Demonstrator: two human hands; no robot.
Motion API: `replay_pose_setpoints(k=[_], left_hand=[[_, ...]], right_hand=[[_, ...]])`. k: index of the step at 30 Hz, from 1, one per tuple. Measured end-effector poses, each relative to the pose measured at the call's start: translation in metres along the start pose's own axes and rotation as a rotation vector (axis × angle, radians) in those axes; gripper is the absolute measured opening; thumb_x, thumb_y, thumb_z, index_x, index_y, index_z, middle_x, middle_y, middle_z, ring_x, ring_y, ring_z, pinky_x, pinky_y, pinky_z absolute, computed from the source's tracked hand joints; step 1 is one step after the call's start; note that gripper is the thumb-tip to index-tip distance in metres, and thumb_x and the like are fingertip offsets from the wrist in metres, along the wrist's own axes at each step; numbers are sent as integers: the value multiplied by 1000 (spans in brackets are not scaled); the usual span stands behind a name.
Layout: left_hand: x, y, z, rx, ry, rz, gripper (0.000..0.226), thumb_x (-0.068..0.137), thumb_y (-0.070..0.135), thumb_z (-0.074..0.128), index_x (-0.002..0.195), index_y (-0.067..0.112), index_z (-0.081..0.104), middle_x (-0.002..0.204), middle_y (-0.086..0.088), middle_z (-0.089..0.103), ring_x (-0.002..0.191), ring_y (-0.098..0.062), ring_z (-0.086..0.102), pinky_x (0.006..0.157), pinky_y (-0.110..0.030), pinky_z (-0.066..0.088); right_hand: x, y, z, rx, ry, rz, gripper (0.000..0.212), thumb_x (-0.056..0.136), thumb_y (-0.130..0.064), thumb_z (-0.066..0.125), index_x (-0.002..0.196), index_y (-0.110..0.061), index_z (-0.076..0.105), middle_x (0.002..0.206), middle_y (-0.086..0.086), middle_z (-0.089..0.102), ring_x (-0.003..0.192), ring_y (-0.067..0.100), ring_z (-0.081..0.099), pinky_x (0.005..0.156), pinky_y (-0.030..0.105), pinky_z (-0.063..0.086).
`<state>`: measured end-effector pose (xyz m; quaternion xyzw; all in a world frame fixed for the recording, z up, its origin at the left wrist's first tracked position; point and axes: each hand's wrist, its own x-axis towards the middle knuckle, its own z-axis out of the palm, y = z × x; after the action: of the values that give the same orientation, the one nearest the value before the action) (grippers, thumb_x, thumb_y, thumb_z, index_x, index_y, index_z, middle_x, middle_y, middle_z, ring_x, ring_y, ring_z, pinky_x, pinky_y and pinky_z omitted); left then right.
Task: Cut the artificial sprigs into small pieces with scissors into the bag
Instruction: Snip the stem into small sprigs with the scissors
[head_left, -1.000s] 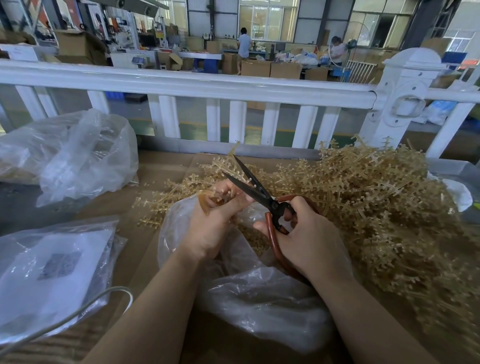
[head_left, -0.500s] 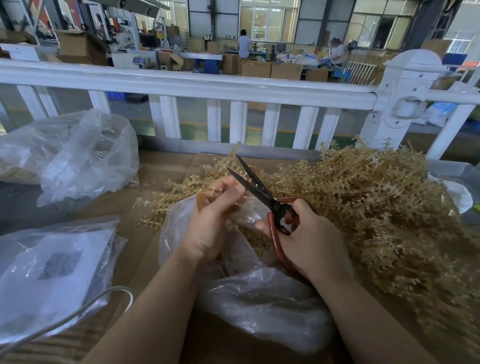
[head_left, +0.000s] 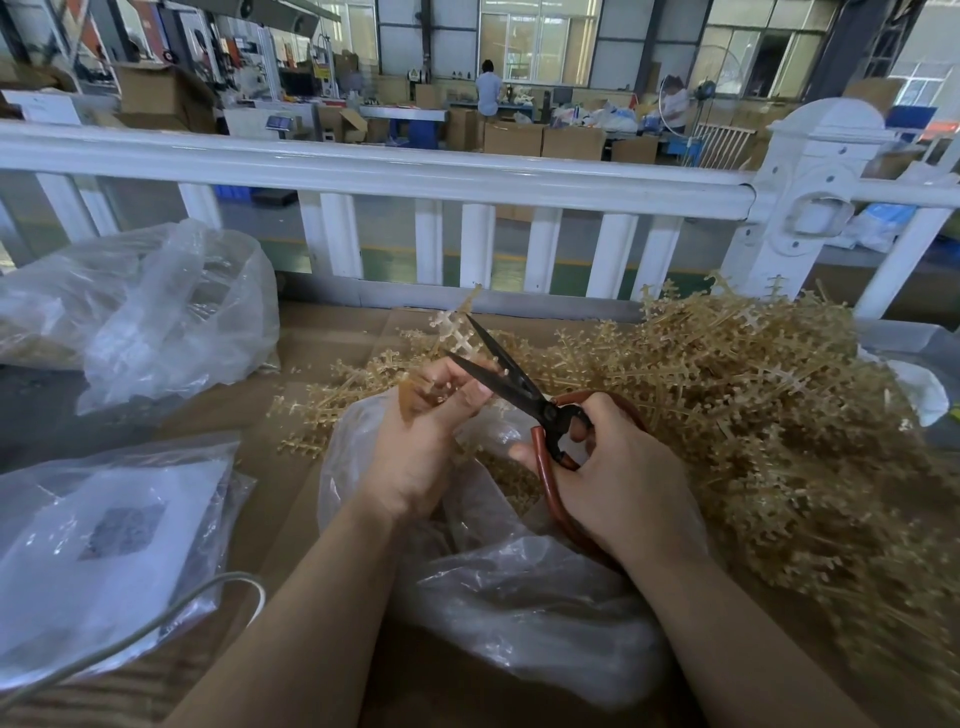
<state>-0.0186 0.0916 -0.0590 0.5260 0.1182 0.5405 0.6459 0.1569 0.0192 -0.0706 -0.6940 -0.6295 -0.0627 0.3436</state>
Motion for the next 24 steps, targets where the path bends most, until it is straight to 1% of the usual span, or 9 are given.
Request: replay_pose_setpoints(k=[2, 5, 7, 10, 14, 16, 19, 22, 24], left_hand=[[0, -1, 0, 43, -8, -2, 14, 87, 5, 63, 80, 14, 71, 74, 1, 68, 67, -11, 65, 64, -22, 53], [-1, -3, -1, 81, 26, -17, 6, 85, 10, 67, 81, 13, 71, 77, -2, 70, 71, -15, 67, 67, -26, 54], [-1, -3, -2, 70, 12, -37, 7, 84, 12, 68, 79, 15, 72, 76, -1, 70, 70, -14, 67, 66, -25, 54], [0, -3, -2, 51, 12, -48, 4, 84, 13, 70, 85, 10, 71, 81, -6, 70, 76, -20, 67, 71, -31, 55], [2, -4, -2, 47, 12, -22, 9, 87, 5, 64, 94, 1, 67, 92, -16, 66, 88, -31, 63, 80, -38, 53], [1, -3, -1, 57, -9, -11, 10, 88, 5, 63, 96, 3, 68, 94, -15, 66, 91, -31, 62, 82, -37, 53], [1, -1, 1, 45, -34, -10, 10, 88, 4, 62, 93, 7, 70, 89, -8, 68, 85, -22, 65, 75, -30, 54], [0, 1, 4, 15, -25, -22, 7, 90, 0, 60, 90, 4, 66, 80, -4, 67, 72, -14, 65, 64, -23, 53], [-1, 3, 5, -22, -13, -44, 5, 90, 2, 60, 89, 6, 64, 77, -2, 66, 64, -10, 64, 58, -19, 52]], right_hand=[[0, 0, 0, -3, 12, -9, 70, 70, -100, 36, 88, -32, 42, 72, -17, 57, 63, 5, 59, 50, 28, 51], [-1, 0, -1, 5, 13, -9, 68, 70, -98, 38, 88, -33, 41, 73, -18, 57, 63, 6, 59, 51, 29, 52], [-1, 0, -1, 14, 5, -7, 66, 70, -98, 40, 87, -34, 40, 72, -20, 56, 62, 1, 56, 49, 25, 48], [-2, 0, -1, 21, -13, -6, 65, 70, -99, 40, 87, -36, 40, 73, -23, 57, 61, -4, 53, 47, 15, 40], [-2, 0, -2, 42, -20, 2, 73, 65, -104, 29, 89, -37, 44, 75, -24, 59, 66, 1, 61, 52, 25, 53], [-3, -1, -3, 60, -19, 5, 75, 64, -105, 26, 89, -37, 44, 73, -23, 60, 67, 1, 62, 54, 28, 55], [-3, -2, -3, 72, -19, 0, 74, 64, -105, 26, 90, -38, 45, 73, -23, 60, 67, 0, 62, 54, 26, 54], [-3, -1, -3, 66, -11, 0, 69, 66, -103, 28, 85, -39, 42, 69, -22, 59, 62, -3, 59, 49, 20, 46], [-4, -1, -3, 70, -7, -2, 64, 69, -101, 32, 82, -39, 39, 64, -22, 57, 58, -5, 55, 46, 17, 40]])
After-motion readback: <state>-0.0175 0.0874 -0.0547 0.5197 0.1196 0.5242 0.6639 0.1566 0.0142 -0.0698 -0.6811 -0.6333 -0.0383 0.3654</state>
